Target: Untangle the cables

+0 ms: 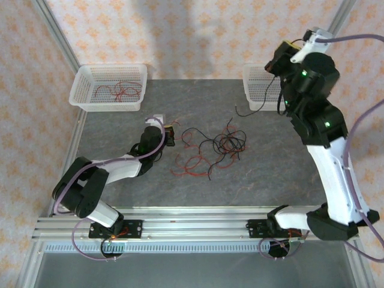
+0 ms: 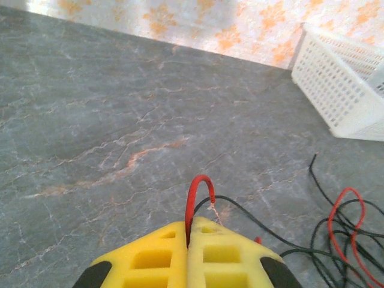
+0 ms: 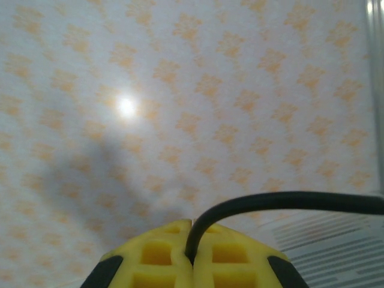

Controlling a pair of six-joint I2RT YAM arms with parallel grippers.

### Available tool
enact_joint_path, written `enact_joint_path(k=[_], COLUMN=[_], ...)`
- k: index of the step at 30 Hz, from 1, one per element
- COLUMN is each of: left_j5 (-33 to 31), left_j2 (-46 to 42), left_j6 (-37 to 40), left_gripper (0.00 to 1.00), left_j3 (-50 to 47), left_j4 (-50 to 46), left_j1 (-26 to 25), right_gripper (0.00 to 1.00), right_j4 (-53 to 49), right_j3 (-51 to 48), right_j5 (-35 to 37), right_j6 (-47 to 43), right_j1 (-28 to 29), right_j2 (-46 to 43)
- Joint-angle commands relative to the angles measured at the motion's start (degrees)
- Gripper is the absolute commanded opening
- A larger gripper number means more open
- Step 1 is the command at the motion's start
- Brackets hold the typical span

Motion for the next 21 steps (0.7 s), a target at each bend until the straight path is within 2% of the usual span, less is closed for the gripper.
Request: enact_joint_path(k=[1,12,21], left_j5=[2.2,2.9,1.8], left_j2=[-3.5,-10.1,-12.3], left_j6=[-0.3,0.9,1.8], left_gripper=[0.0,0.0,0.0], left_j3=[2.5,5.6,8.9], left_j4=[-3.0,-8.0,-11.4], left_j1=[0.0,-1.6,-4.0], right_gripper=[0.0,0.0,0.0], right_j4=[3.5,8.9,8.8], right_j3=[1.9,9.2,19.0], right_j5=[4.1,-5.9,-14.2], right_j6=[-5.0,-0.6,6.3], right_j1=[-2.7,-20.3,-28.4], right_j2=[4.0,22.5,42.0])
